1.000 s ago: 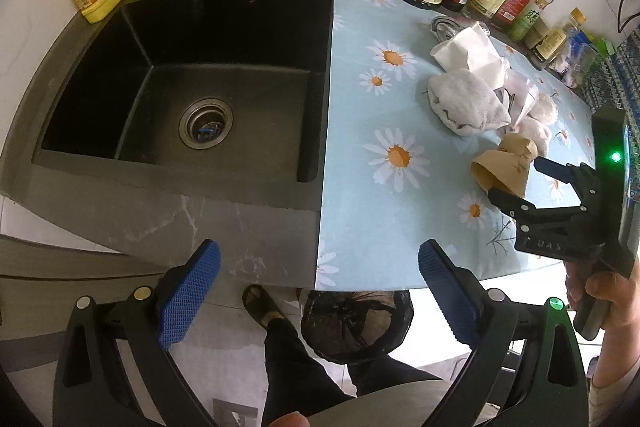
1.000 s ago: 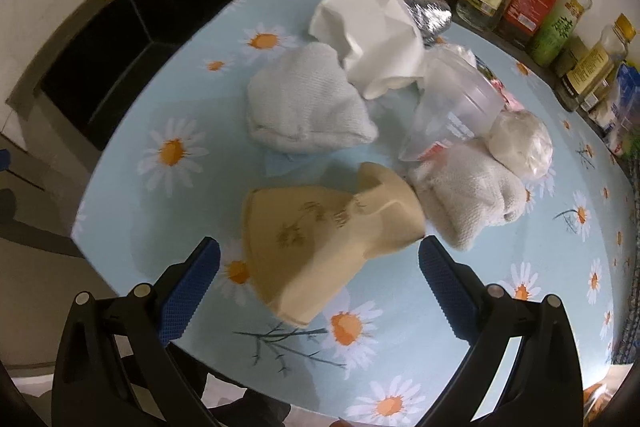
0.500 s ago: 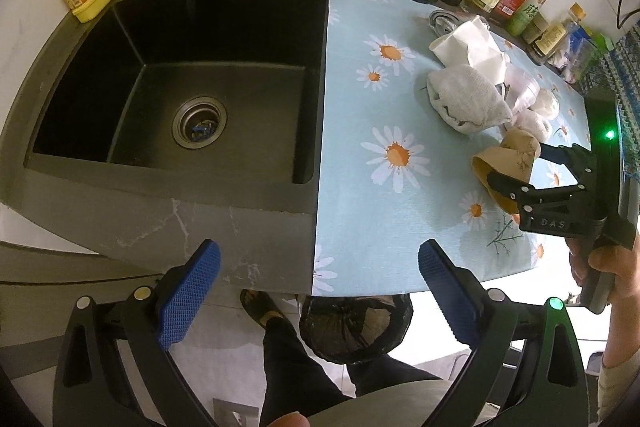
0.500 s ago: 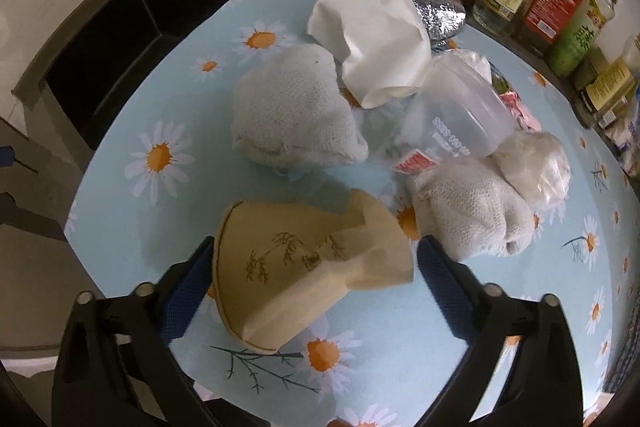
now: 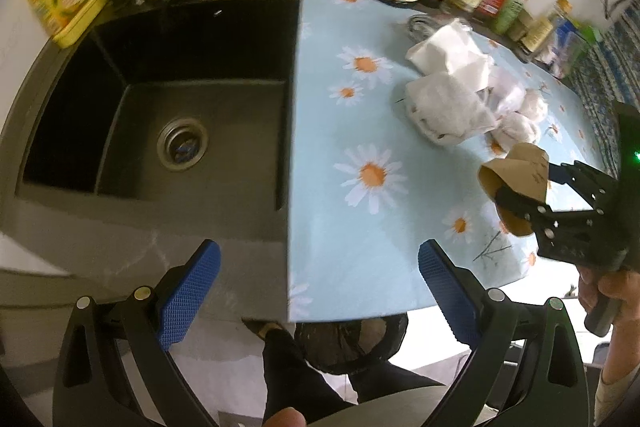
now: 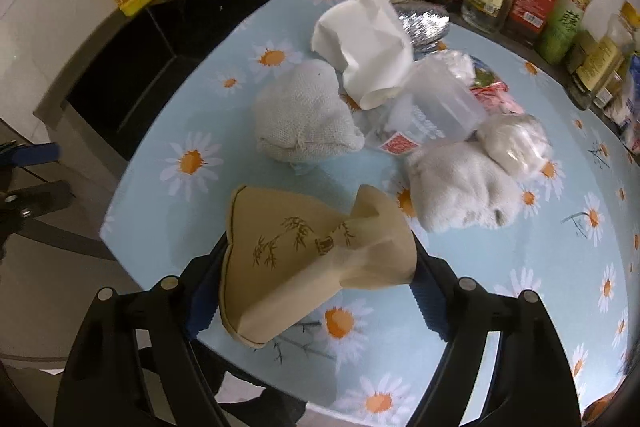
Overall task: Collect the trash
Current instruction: 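Grasp the white knit cloth with the left gripper while the right holds the cone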
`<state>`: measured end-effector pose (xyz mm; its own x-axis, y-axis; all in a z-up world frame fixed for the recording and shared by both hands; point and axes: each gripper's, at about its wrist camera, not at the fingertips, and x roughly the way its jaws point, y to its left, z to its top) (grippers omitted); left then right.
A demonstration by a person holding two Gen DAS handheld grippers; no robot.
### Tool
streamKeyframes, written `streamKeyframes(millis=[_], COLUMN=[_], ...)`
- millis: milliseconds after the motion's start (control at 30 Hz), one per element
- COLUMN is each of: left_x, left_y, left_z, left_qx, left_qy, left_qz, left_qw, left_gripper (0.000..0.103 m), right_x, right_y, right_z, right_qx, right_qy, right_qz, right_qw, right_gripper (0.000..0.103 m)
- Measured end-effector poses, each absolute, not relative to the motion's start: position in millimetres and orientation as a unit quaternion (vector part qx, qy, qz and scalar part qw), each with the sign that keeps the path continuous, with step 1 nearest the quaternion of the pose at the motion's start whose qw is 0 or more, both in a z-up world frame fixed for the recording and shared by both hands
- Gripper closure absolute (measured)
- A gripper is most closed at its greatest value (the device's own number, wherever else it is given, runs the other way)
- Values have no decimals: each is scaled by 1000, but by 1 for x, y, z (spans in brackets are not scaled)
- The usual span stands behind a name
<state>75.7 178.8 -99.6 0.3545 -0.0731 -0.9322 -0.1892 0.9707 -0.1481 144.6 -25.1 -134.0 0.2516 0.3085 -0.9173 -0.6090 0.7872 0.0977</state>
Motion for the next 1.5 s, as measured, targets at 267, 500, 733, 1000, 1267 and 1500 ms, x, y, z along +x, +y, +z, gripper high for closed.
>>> streamKeyframes(millis=[267,500,733,1000,1267,1500], left_x=[126,174,220,252,246,228], left_y=[139,98,81,72,73,79], left_z=[-101,-111,-127,-157,-159,-148], left_qx=[-59,-31,2,20,20,-5], left_qy=[565,562,572,596,586,570], left_qz=[-44,-105,-116,-114,-110,-109], left_qw=[822,820,812,795,803,815], left_gripper=[7,7,7,27,59,71], right_x=[135,127,122,125,125,124], right_y=[-75,-126,-163,-177,-178,-180], right_z=[-108,-102,-105,-107,-109,-107], right_qx=[-93,-60,-33,-11,-12,-14], right_qy=[528,530,536,536,536,532], right_qz=[273,231,200,194,204,209], right_qw=[799,814,820,821,819,820], right_gripper=[23,23,23,23,23,23])
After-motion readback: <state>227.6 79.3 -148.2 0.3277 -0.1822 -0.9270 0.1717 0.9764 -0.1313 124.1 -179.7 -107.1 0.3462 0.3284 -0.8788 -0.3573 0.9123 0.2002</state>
